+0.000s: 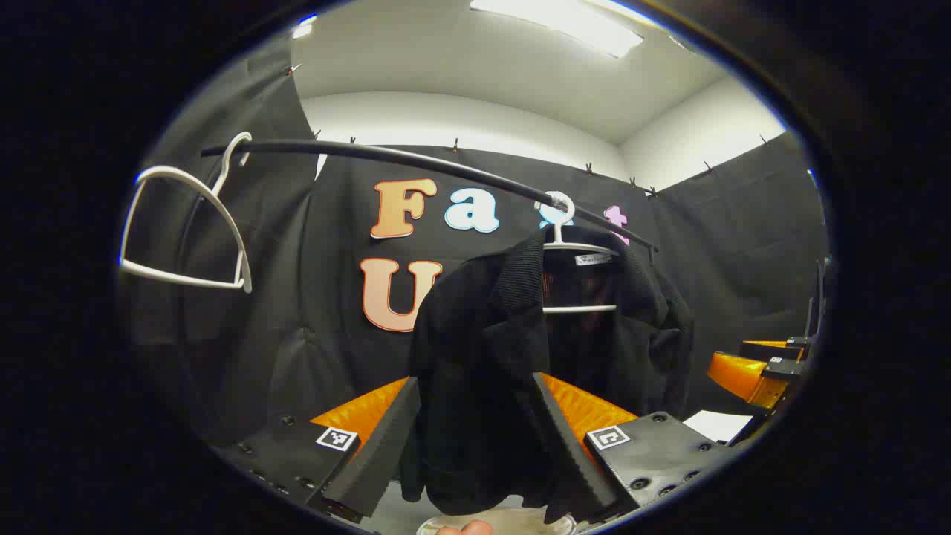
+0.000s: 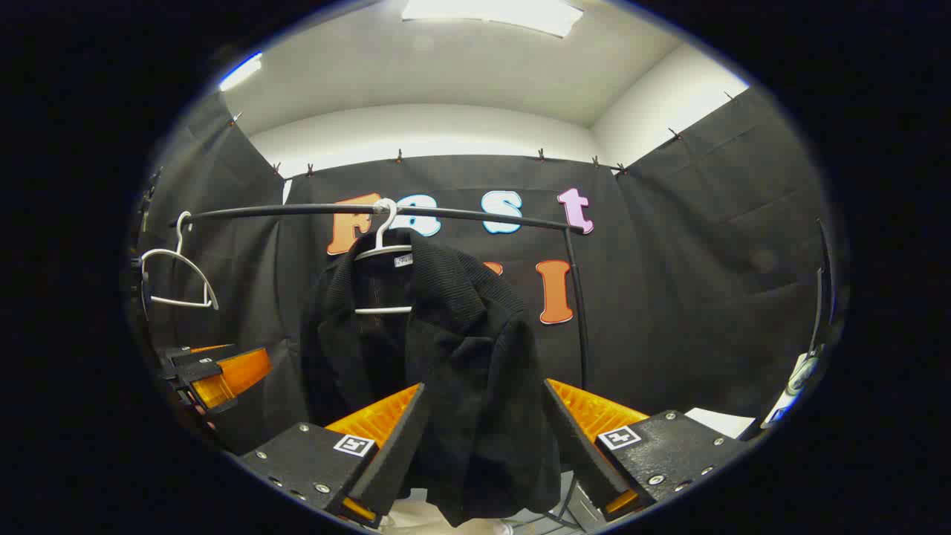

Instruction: Grasp the clothes on the hanger with both hands and then place them into the laundry hamper below.

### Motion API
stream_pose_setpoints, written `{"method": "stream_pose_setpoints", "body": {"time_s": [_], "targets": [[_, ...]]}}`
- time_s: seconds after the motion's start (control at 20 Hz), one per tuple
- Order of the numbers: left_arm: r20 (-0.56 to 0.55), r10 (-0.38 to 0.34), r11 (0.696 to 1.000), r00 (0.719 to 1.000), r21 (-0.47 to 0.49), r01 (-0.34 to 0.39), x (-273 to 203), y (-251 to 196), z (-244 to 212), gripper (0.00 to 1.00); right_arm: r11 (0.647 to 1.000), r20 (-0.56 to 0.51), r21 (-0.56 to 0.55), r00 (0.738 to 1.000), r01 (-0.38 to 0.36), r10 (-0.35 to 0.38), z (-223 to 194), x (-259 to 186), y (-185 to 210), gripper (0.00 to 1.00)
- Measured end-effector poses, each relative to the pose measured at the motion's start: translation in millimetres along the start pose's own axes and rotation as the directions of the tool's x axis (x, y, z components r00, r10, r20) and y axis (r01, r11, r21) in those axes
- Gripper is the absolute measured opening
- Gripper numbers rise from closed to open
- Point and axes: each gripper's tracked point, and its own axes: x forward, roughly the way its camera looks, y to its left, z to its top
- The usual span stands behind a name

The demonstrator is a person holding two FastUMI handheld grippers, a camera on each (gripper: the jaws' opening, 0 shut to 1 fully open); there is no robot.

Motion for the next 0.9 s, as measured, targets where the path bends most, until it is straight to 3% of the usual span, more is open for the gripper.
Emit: {"method": "stream_pose_setpoints", "body": {"time_s": [0.1,0.35,0.9], "targets": [[-0.009,-0.034,0.999,0.999,-0.021,0.034,3,7,-6,0.96,1.0,-0.028,-0.017,0.999,0.025,-0.025,-11,-1,8,0.94],[-0.037,-0.08,0.997,0.996,-0.021,0.08,-1,27,-16,1.0,0.996,-0.025,-0.043,0.996,0.084,-0.085,-12,-13,21,0.94],[-0.016,-0.052,0.999,0.999,0.005,0.052,-31,33,-11,0.96,0.996,-0.032,-0.058,0.997,0.071,-0.073,-15,-31,33,0.93]]}}
